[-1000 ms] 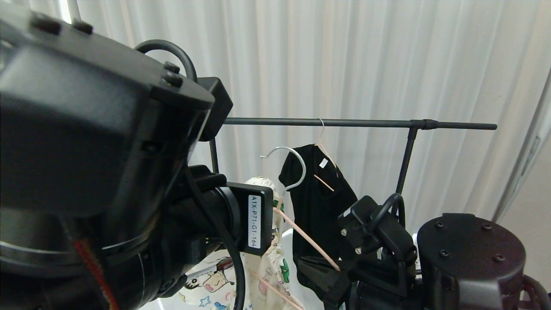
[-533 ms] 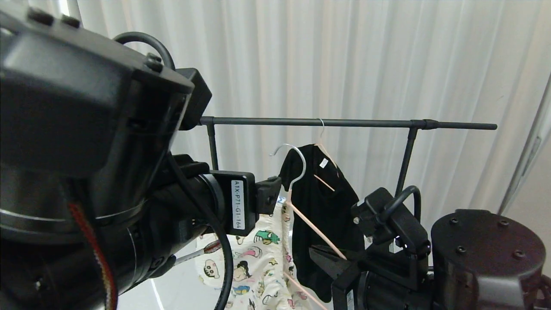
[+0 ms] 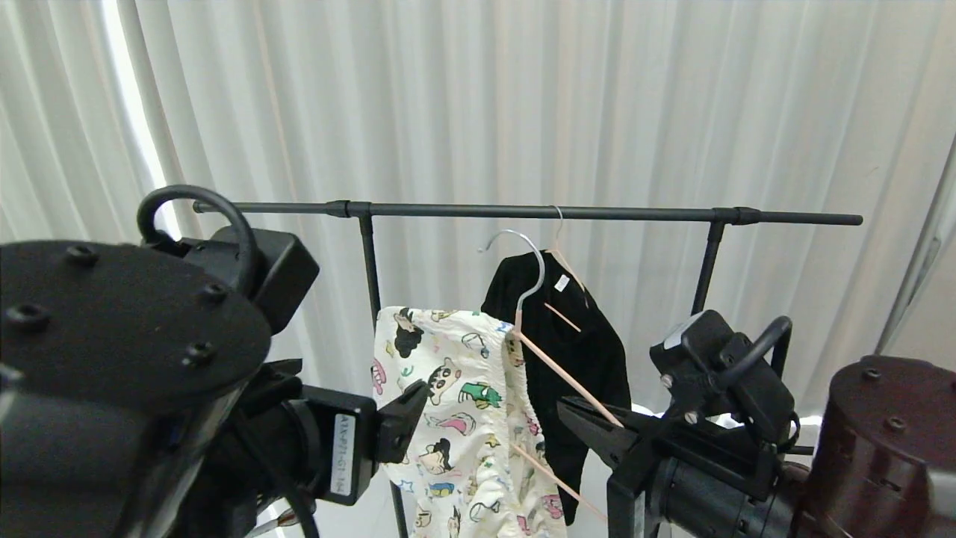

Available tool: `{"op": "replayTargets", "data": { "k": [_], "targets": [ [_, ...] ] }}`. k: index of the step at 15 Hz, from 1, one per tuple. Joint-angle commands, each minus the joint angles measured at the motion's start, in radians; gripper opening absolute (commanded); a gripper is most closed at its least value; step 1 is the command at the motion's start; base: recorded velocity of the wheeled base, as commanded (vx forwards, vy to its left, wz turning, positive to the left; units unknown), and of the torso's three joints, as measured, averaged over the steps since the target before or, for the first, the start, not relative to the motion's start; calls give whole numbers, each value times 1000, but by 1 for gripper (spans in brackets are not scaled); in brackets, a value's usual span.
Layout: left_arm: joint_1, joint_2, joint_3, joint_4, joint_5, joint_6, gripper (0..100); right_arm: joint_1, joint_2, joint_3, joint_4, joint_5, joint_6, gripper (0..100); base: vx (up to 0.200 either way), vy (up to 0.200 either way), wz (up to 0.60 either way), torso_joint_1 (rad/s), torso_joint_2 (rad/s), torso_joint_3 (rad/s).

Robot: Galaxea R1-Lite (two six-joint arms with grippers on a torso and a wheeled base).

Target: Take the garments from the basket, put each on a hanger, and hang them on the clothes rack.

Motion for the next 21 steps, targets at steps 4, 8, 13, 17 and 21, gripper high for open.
{"op": "replayTargets", "data": {
  "k": [4,8,13,17,21],
  "targets": [
    [-3,-231,179,-1,-31,141,100,-21,-80,147,-129,4,-170,0,0,0,0,0,0,0],
    [-27,-398,227,-1,-251,356,100,-4,-150,214,-177,32,-222,0,0,0,0,0,0,0],
    [-27,-450,285,-53,-493,626,100,138,-182,285,-177,93,-237,0,0,0,0,0,0,0],
    [-27,-393,336,-208,-571,646,100,256,-176,325,-178,95,-235,0,0,0,0,0,0,0],
    [-26,-429,429,-222,-798,790,100,342,-176,340,-178,93,-237,0,0,0,0,0,0,0]
  ]
}}
